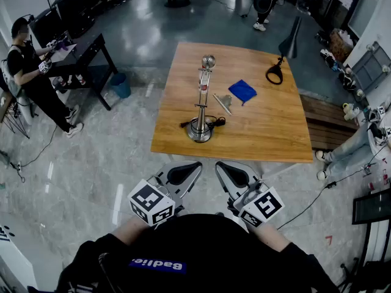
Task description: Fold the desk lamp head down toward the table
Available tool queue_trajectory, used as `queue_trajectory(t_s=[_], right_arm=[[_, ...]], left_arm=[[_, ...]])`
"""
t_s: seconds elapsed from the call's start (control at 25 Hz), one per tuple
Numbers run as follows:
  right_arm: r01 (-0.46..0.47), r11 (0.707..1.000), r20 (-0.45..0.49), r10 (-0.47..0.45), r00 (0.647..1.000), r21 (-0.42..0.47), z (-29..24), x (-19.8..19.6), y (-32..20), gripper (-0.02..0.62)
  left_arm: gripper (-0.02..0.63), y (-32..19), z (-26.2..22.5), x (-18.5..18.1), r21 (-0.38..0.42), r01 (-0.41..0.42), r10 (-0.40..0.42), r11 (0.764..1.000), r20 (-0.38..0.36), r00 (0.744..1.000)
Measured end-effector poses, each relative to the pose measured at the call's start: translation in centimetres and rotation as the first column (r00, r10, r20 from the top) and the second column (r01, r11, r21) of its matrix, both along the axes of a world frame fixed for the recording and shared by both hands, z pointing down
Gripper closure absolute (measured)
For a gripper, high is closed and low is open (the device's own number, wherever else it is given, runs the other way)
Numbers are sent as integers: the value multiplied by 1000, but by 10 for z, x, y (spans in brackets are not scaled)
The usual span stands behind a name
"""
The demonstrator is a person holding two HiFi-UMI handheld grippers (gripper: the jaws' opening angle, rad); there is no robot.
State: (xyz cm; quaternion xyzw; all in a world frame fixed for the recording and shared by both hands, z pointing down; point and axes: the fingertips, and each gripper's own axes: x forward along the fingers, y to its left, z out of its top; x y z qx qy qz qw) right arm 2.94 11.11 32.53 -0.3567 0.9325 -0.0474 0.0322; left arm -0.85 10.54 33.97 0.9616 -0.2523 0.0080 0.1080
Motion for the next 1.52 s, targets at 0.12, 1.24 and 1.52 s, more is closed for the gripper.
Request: queue_trajectory(t_s=[0.12, 1.24, 1.52], right_arm=[[4, 1000, 1, -4, 1000, 1, 0, 0, 0, 592], [154, 988, 54, -155, 986, 12, 4, 66, -19, 592], [136, 991, 39, -136, 990, -4, 8, 61, -59, 592]], left_arm=[[607, 0, -1, 1, 4, 1, -1, 1000, -1, 1000], [607, -28, 22, 61, 4, 143, -143, 990, 72, 987], [609, -65, 41, 50, -11, 143, -141, 990, 97, 985]])
